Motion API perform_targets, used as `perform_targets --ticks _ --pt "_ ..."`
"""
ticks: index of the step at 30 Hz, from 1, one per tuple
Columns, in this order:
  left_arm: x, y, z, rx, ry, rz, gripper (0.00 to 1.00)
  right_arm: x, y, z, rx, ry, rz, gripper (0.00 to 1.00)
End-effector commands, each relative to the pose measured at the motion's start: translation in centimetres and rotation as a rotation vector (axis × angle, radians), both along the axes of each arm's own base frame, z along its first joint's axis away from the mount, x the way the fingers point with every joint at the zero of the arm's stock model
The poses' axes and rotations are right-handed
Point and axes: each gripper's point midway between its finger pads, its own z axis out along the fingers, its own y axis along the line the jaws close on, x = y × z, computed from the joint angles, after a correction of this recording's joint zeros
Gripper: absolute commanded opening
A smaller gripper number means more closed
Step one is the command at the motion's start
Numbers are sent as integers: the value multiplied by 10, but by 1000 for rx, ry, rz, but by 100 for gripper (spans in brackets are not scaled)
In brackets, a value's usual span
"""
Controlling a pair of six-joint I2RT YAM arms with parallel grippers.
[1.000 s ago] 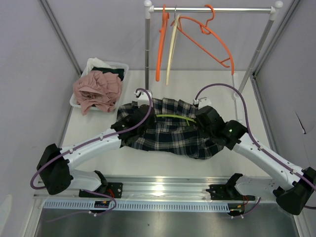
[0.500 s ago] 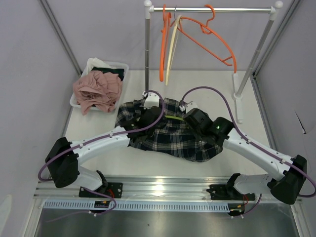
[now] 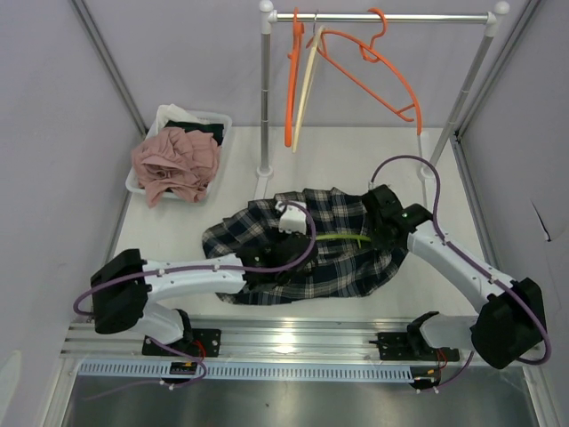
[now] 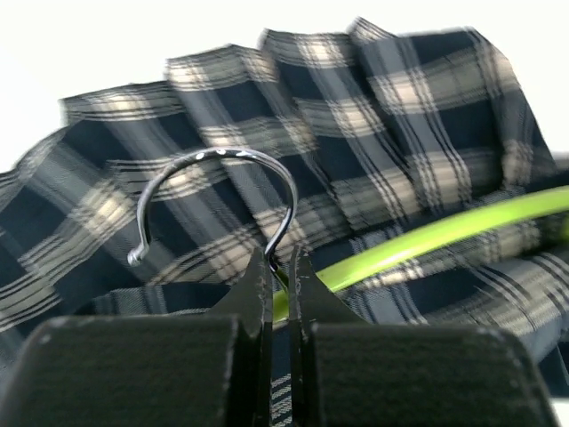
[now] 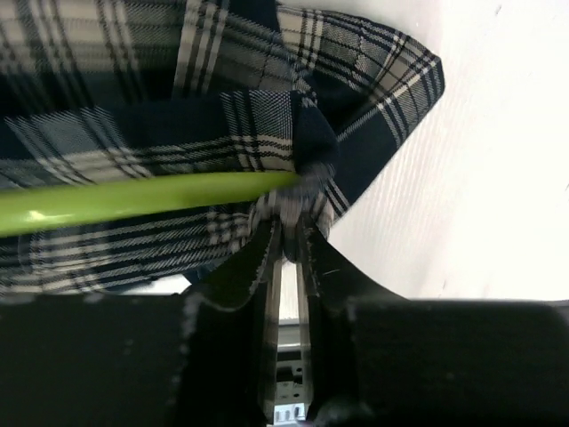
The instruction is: Place the skirt on the hanger
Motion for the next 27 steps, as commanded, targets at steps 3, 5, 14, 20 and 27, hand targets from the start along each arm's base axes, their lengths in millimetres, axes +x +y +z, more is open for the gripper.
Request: perform_targets --ticks 3,5,14,20,27 --pt "-72 -4 -87 303 202 -218 0 55 38 27 228 -213 -67 24" --pt "-78 -3 -96 319 210 -197 0 50 36 16 230 -184 -92 31" --pt "-80 3 -100 328 196 -138 0 24 15 5 236 -110 -184 48" --pt "-44 18 -104 218 286 -80 0 16 23 0 257 -46 -138 51" --pt "8 14 -81 139 275 -44 0 6 34 -22 267 63 -95 74"
